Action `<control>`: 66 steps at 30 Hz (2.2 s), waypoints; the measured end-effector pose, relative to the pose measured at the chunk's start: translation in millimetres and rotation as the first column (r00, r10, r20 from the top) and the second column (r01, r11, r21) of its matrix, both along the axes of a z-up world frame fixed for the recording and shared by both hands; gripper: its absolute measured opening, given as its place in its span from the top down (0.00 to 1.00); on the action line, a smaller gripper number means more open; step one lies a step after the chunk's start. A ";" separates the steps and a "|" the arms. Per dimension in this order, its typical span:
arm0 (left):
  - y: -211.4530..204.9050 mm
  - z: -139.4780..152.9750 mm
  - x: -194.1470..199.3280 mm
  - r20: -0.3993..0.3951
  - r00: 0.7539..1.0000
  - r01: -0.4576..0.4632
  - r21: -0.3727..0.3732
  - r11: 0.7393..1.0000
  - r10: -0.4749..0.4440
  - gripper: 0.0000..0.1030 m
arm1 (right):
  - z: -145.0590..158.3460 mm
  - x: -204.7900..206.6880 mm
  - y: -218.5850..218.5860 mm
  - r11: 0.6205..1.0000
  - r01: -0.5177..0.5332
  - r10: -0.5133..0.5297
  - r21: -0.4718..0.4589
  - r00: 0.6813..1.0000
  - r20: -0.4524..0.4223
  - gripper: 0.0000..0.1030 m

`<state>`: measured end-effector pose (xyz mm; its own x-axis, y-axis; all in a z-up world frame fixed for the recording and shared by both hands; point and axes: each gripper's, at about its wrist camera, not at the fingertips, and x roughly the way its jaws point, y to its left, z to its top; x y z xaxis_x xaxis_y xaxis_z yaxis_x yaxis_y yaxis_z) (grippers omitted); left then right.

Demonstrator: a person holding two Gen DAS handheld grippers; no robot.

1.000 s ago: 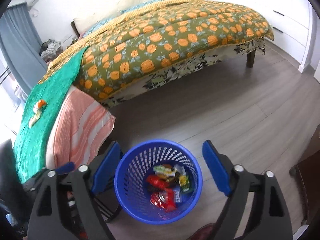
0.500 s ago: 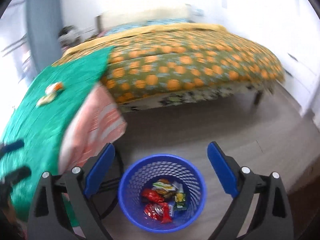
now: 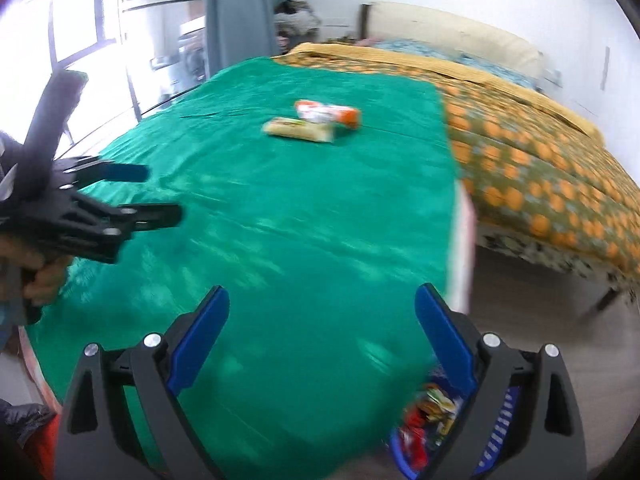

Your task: Collect trash

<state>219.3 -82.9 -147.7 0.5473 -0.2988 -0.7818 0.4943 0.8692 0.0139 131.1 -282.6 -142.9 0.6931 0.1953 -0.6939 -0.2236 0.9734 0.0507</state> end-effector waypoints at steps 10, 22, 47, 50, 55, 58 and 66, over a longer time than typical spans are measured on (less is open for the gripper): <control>-8.7 3.7 110.4 0.000 0.993 0.118 0.053 0.992 -0.118 0.05 | -21.4 53.3 64.6 0.990 -0.139 0.142 0.035 0.986 -0.089 0.11; -67.5 -16.0 195.2 -0.017 0.938 0.345 0.142 0.928 -0.346 0.05 | -28.2 59.3 66.9 0.990 -0.143 0.144 0.015 0.983 -0.118 0.11; 103.6 -2.4 49.8 -0.032 0.983 -0.183 0.002 0.983 0.183 0.72 | -27.5 53.2 64.5 0.993 -0.116 0.116 0.004 0.987 -0.114 0.11; 108.9 -12.2 40.1 -0.051 0.979 -0.199 -0.014 0.980 0.199 0.69 | -27.3 53.2 64.5 0.994 -0.113 0.113 0.006 0.987 -0.116 0.11; 98.8 -19.3 39.7 -0.024 0.985 -0.168 0.030 0.985 0.169 0.31 | -24.4 55.4 62.8 0.994 -0.103 0.105 0.023 0.987 -0.124 0.11; 101.6 -21.4 44.2 -0.026 0.978 -0.207 0.057 0.977 0.209 0.16 | -15.8 69.3 50.3 0.996 -0.063 0.069 0.058 0.991 -0.116 0.11; 108.8 -27.1 50.5 -0.057 0.968 -0.243 0.044 0.969 0.245 0.05 | 1.2 188.4 34.9 0.999 -0.043 0.042 -0.005 0.997 -0.072 0.11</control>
<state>269.9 25.9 -174.8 0.5507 -0.1326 -0.8241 0.2679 0.9631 0.0240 319.6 -247.7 -141.7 0.6328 0.2193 -0.7426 -0.2609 0.9634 0.0621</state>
